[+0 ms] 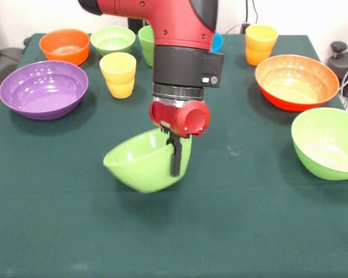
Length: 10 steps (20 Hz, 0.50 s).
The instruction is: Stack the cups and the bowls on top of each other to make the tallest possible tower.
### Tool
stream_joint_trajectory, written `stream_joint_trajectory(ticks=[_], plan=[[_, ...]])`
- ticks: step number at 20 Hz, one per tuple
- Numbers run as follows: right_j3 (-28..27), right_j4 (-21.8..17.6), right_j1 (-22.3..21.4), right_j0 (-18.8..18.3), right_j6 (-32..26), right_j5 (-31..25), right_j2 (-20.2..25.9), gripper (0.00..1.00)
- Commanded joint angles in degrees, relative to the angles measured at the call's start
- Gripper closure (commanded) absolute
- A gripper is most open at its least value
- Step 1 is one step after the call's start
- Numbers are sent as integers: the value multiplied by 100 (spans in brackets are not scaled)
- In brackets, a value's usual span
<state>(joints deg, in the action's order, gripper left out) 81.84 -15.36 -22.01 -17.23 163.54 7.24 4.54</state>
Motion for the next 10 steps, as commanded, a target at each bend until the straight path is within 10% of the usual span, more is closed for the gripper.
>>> stream_joint_trajectory(ticks=[1, 8, 10], plan=[[258, -902, 556, -413, 540, 1183, 1851, 100], [536, -1435, 790, -1002, 1059, 1666, 2661, 100], [511, -2422, 1086, -1464, 1541, 1771, 3326, 100]])
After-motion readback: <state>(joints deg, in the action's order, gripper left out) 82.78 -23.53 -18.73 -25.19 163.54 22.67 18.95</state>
